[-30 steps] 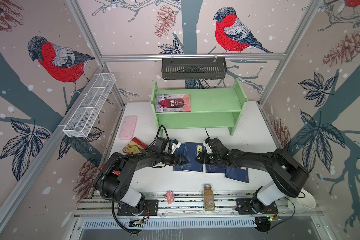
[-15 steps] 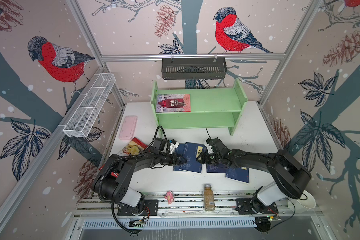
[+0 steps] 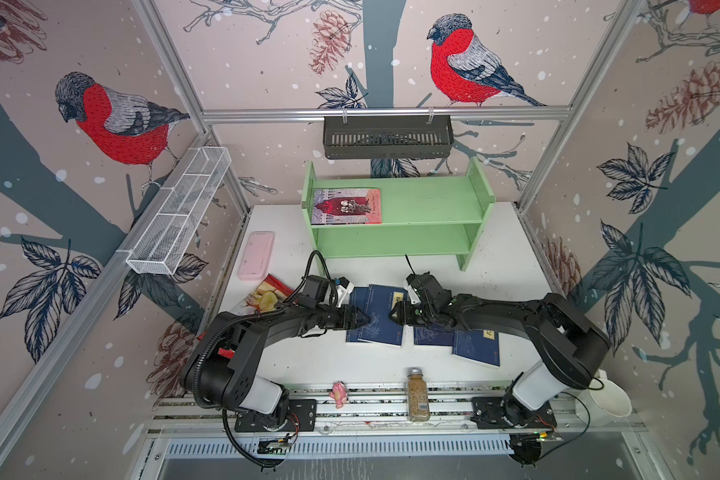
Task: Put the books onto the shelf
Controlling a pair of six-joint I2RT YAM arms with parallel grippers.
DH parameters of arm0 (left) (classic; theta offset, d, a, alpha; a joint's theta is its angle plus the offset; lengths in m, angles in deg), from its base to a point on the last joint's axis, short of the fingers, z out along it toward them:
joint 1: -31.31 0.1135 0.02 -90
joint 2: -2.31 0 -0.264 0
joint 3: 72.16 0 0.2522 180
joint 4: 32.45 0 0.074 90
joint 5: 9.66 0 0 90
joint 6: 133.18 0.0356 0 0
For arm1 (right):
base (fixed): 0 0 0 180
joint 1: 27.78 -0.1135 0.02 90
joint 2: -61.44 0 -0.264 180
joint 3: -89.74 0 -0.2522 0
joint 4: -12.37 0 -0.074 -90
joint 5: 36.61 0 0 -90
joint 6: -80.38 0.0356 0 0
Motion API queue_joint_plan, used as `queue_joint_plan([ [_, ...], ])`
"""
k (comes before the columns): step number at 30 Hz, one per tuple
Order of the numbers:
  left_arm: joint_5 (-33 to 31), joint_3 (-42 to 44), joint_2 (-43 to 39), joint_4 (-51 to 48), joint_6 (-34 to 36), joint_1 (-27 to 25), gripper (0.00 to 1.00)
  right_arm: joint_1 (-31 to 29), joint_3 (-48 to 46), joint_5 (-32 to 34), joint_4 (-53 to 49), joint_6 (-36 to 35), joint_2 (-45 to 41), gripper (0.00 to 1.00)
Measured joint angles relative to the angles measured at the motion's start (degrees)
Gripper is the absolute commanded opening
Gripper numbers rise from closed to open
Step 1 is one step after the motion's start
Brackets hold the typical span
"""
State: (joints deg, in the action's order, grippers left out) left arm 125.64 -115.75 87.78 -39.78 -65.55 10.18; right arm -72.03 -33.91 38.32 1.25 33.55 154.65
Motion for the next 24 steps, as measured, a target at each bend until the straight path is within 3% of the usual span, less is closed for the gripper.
queue_joint_plan([
  [12,4.5,-1.3,3.7,3.4,-0.3,0.1,0.75,-1.7,2.8,2.1,-2.1,-1.4,1.8,0.65],
  [24,10.1,-0.4,1.9,4.2,-6.2,0.5,0.75,-1.7,2.2,2.3,-0.2,-1.3,1.8,0.68],
])
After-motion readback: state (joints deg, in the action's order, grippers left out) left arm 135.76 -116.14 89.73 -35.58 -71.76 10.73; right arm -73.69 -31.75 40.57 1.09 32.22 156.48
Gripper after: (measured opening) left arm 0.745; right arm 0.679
